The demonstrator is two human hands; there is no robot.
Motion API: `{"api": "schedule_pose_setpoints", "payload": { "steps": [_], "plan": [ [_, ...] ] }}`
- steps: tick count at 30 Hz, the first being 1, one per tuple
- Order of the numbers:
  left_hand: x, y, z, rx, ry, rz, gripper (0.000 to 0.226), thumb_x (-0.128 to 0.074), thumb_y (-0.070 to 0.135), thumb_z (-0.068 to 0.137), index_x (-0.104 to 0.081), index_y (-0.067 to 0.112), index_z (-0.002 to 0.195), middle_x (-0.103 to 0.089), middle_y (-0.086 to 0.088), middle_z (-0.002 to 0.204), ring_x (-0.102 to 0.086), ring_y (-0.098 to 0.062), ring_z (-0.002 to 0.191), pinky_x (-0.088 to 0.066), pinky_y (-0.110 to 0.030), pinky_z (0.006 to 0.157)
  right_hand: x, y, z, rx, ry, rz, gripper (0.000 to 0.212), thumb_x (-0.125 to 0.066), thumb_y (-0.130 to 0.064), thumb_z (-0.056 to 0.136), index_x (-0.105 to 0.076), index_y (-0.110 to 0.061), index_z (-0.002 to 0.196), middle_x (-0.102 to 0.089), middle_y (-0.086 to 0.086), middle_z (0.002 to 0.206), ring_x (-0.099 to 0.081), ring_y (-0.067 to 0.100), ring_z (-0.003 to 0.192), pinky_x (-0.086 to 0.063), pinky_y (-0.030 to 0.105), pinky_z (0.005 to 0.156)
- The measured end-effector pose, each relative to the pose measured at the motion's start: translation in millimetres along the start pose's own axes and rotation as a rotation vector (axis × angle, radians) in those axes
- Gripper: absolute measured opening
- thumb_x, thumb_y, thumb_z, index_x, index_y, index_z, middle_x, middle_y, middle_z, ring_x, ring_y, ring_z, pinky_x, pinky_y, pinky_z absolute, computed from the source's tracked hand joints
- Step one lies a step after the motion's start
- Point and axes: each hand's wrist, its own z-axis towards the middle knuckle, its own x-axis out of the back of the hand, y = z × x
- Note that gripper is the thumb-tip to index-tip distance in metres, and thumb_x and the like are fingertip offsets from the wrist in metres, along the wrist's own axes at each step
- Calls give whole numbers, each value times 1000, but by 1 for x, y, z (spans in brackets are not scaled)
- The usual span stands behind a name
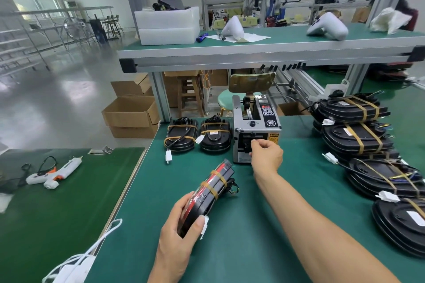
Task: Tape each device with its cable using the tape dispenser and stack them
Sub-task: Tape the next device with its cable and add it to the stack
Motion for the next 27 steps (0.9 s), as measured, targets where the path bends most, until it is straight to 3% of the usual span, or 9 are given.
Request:
{"api": "schedule_pose_setpoints", "payload": {
  "steps": [3,7,11,13,16,19,23,27],
  "plan": [
    [0,0,0,-6,0,5,58,-77,56,82,-63,49,138,-72,9,138,-69,-11,126,-50,-12,100,-5,-4,3,-33,39,-63,11,-67,-27,87,-76,-24,82,-77,1,85,-71,28,89,-59,41,87],
    [0,-1,0,-5,-4,3,59,-77,57,83,-63,47,139,-72,9,139,-68,-12,127,-50,-13,101,-6,-8,0,-44,73,-113,13,-63,-25,86,-75,-24,79,-77,-1,89,-69,31,91,-56,48,94],
    [0,-3,1,3,-10,-10,59,-77,54,84,-62,45,141,-72,6,138,-69,-14,125,-50,-13,100,-4,-11,-3,-41,80,-106,15,-62,-20,86,-71,-24,74,-74,0,90,-65,32,91,-55,46,94],
    [0,-4,2,4,-15,-12,60,-77,52,85,-62,44,142,-72,6,139,-69,-14,125,-50,-13,100,1,-9,-5,-24,56,-60,17,-59,-17,85,-73,-19,76,-74,2,88,-63,29,85,-57,40,83],
    [1,-6,2,4,-15,-14,60,-78,52,85,-62,43,142,-72,6,139,-69,-14,126,-50,-14,101,16,2,-16,24,-67,41,16,-63,-18,87,-76,-21,78,-74,-9,81,-61,14,75,-48,24,62],
    [1,-6,2,12,-21,-19,62,-79,55,85,-61,43,143,-72,7,139,-69,-14,126,-50,-13,100,34,12,-31,112,-244,48,15,-70,-23,91,-78,-24,78,-70,-15,69,-60,-1,68,-46,16,65],
    [1,-5,2,17,-28,-36,72,-79,71,82,-60,42,145,-69,5,143,-66,-15,131,-49,-16,103,45,15,-43,175,-471,79,14,-73,-23,95,-78,-25,82,-73,-8,80,-64,7,81,-56,30,83],
    [1,-5,2,13,-30,-43,74,-79,74,82,-60,42,146,-69,5,143,-66,-16,132,-50,-17,104,46,9,-49,166,-631,26,11,-75,-22,95,-80,-23,85,-78,7,93,-66,14,88,-58,43,96]
  ]
}}
